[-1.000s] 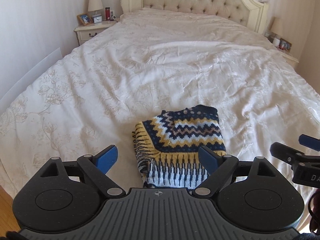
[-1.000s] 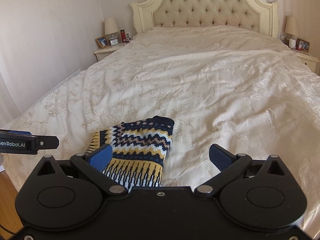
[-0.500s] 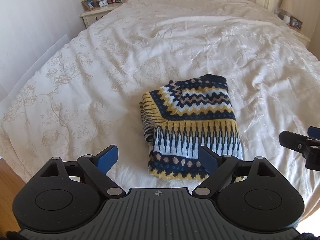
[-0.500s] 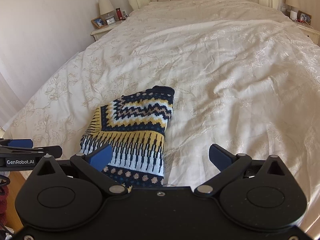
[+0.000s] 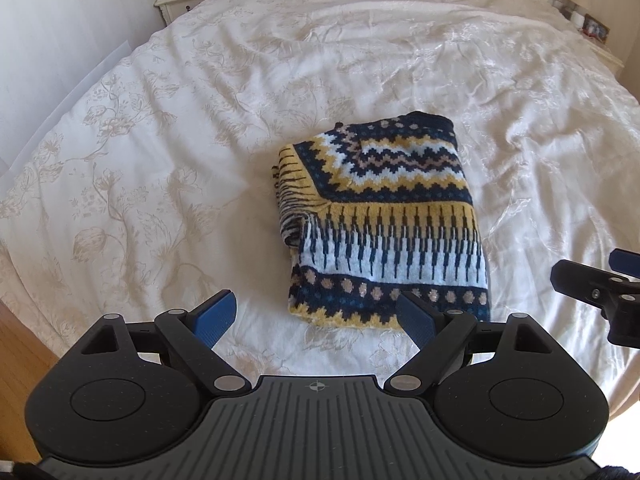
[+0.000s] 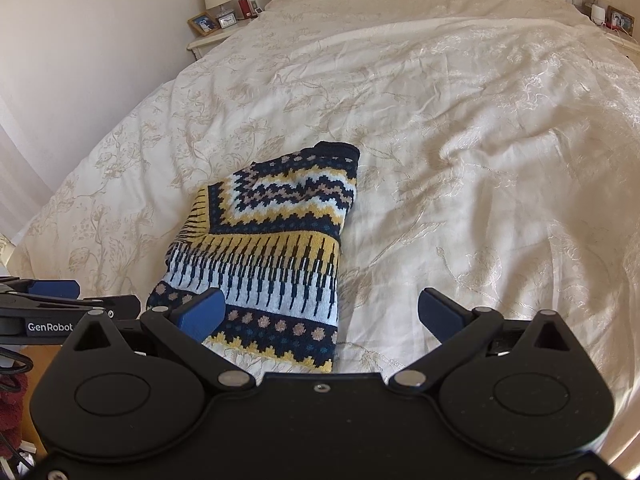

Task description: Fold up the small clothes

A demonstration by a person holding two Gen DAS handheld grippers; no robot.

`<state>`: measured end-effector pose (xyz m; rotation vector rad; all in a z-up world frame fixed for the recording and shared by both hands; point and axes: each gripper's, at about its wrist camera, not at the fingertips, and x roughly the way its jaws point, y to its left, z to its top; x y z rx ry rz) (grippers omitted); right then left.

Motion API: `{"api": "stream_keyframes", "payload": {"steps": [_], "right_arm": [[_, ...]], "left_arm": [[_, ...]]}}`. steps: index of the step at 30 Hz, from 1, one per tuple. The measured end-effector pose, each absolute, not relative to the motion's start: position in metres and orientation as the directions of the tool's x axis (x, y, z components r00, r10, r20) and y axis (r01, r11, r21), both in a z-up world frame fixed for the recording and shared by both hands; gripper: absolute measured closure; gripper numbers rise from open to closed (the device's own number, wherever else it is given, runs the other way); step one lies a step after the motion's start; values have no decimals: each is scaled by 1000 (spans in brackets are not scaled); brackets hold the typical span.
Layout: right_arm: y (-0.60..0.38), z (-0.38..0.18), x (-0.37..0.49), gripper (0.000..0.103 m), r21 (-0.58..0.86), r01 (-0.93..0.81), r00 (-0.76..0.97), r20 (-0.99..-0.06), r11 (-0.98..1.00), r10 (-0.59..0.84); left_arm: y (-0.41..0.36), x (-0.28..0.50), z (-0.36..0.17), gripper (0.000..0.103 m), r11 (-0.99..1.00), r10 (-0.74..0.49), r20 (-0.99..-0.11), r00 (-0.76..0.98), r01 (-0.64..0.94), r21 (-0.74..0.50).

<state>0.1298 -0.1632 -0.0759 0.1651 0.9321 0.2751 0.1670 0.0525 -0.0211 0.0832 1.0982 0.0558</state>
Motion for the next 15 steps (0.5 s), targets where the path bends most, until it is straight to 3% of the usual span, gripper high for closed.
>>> {"api": "stream_keyframes", "payload": {"steps": [15], "right_arm": [[-166, -80, 130, 1, 264, -146, 544, -783, 953, 301]], "left_arm": [[55, 162, -32, 15, 997, 78, -910, 408, -14, 79]]}}
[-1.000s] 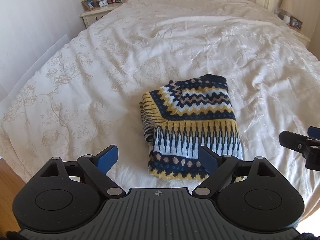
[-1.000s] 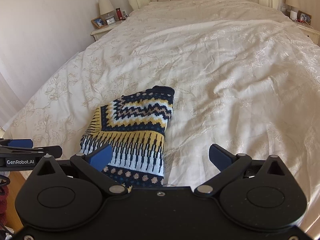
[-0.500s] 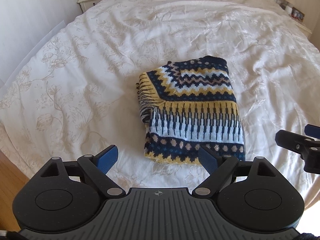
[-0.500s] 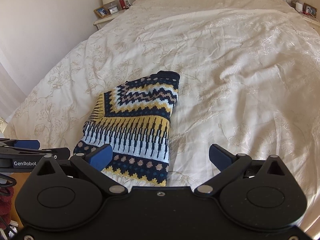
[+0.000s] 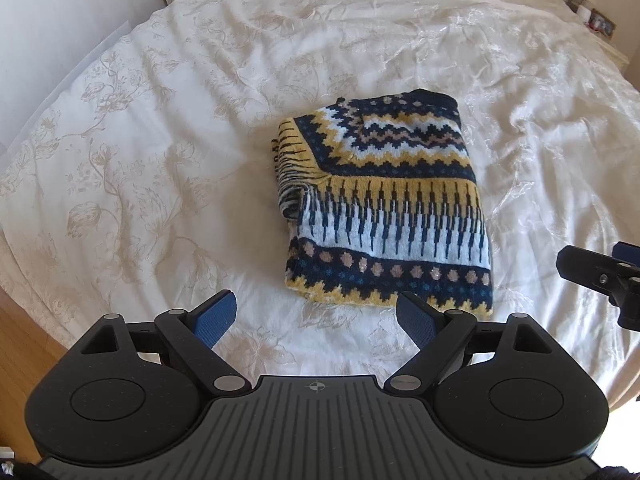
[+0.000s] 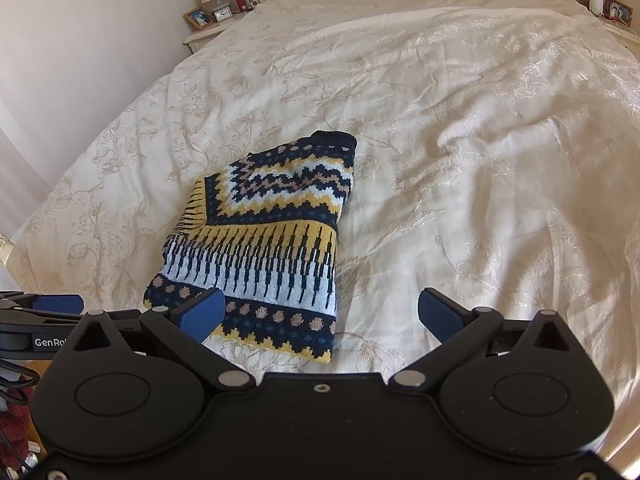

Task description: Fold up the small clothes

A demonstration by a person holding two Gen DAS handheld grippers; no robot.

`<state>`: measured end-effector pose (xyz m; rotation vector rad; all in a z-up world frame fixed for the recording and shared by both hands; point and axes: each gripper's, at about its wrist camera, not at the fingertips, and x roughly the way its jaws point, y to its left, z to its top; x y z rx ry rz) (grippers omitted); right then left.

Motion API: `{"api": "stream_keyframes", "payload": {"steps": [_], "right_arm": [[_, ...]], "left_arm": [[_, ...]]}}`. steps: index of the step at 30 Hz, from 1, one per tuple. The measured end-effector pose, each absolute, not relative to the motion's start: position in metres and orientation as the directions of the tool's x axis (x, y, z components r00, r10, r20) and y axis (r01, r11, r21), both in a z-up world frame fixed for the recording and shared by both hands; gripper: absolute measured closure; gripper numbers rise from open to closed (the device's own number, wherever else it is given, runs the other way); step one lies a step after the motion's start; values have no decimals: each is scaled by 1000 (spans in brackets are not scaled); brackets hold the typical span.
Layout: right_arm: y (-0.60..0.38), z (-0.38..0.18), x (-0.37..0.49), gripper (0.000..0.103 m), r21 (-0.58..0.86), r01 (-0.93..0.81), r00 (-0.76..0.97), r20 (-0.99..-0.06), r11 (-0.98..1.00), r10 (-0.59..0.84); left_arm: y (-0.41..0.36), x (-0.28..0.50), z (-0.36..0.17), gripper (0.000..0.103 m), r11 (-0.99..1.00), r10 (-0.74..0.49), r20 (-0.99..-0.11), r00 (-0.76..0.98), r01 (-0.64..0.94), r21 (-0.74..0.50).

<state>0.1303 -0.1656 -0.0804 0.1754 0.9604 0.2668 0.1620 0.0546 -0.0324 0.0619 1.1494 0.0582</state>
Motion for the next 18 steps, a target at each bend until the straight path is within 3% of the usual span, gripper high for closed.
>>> {"api": "stream_keyframes", "payload": {"steps": [18], "right_arm": [[-170, -84, 134, 1, 273, -141, 532, -790, 952, 305]], "left_arm": [[51, 165, -37, 15, 997, 78, -918, 389, -9, 81]]}}
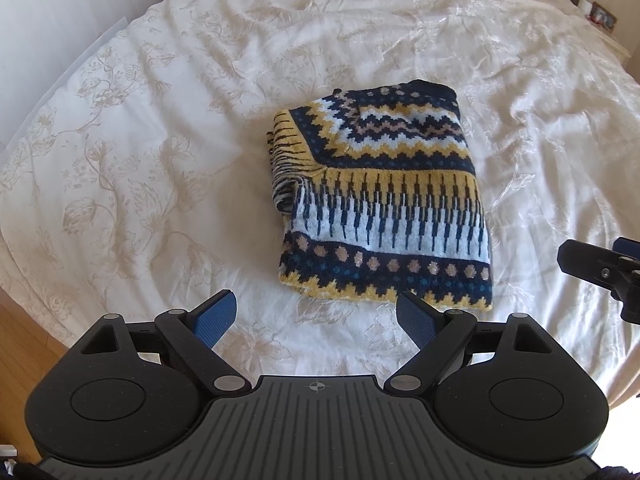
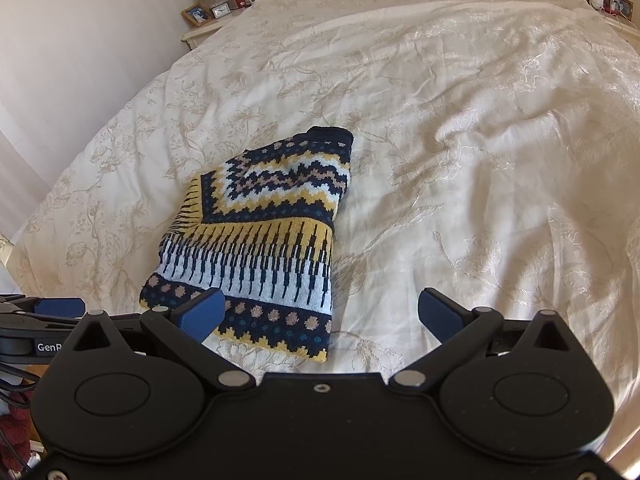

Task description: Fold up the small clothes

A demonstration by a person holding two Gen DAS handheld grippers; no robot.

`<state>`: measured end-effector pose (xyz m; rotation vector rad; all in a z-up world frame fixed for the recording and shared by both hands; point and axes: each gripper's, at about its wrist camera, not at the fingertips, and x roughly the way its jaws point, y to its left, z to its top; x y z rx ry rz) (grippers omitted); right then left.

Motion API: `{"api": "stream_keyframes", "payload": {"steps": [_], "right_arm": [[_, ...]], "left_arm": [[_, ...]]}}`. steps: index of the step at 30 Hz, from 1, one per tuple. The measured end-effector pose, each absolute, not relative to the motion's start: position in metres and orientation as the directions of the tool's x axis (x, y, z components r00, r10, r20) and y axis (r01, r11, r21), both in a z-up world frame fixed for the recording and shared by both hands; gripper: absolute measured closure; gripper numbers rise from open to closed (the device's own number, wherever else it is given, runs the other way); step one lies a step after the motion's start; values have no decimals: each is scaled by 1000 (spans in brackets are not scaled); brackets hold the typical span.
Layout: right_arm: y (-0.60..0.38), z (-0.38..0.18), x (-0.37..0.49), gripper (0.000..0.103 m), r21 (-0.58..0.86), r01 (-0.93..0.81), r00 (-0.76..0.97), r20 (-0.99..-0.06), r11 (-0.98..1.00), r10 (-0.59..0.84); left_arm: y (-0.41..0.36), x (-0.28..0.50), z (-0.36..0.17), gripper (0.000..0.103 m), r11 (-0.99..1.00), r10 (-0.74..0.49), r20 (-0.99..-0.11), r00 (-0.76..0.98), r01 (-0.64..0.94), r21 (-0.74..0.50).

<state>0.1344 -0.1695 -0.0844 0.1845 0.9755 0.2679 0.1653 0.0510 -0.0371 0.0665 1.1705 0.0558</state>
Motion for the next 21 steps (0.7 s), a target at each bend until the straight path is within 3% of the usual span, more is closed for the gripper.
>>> {"api": "stream_keyframes", "payload": {"steps": [21], "right_arm": [[-173, -93, 147, 1, 292, -121, 507, -803, 949, 312]], "left_arm": [[45, 179, -42, 16, 996, 80, -923, 376, 6, 89]]}}
